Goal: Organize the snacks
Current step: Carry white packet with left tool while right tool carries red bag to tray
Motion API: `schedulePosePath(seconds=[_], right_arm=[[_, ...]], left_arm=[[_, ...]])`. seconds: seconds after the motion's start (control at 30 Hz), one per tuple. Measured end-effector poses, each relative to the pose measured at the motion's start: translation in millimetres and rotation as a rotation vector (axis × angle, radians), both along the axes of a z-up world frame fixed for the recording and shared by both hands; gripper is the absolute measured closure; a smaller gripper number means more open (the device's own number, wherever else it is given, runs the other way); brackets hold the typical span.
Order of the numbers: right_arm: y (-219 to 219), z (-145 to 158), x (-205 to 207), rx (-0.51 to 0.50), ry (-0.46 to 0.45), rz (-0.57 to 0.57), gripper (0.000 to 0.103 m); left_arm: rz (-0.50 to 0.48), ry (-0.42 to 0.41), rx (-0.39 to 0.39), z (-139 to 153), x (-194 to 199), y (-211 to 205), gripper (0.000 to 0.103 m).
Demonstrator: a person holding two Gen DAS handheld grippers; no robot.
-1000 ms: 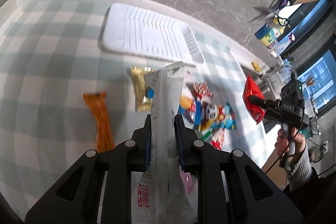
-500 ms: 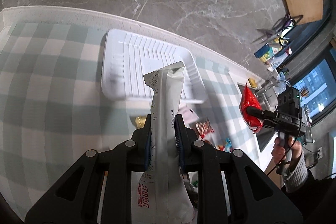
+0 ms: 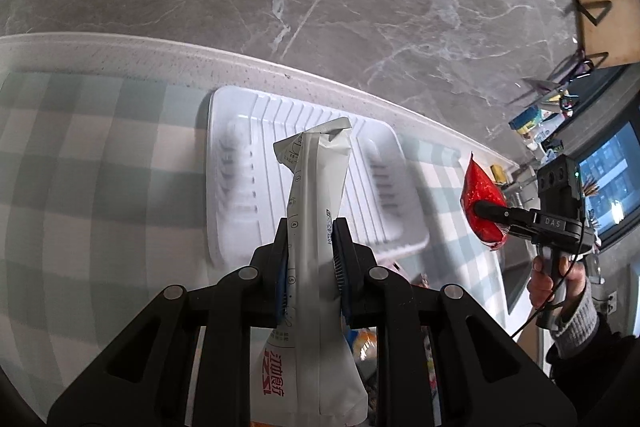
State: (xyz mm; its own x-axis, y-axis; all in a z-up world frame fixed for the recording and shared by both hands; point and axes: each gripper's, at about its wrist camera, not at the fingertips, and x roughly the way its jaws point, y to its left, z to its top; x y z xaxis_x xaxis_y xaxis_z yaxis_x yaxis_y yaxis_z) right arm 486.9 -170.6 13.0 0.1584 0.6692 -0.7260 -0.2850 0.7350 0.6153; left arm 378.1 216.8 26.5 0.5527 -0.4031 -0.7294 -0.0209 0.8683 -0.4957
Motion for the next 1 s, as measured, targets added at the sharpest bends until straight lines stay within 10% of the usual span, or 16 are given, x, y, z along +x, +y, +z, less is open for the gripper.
schedulePosePath(seconds=[1.0], right_arm=[[94.1,-61.2,75.0,-0.195,-0.001,0.137,0.069]], left_arm=[[-0.008,0.055,0.187,-67.3,105.2,-15.9,0.085]])
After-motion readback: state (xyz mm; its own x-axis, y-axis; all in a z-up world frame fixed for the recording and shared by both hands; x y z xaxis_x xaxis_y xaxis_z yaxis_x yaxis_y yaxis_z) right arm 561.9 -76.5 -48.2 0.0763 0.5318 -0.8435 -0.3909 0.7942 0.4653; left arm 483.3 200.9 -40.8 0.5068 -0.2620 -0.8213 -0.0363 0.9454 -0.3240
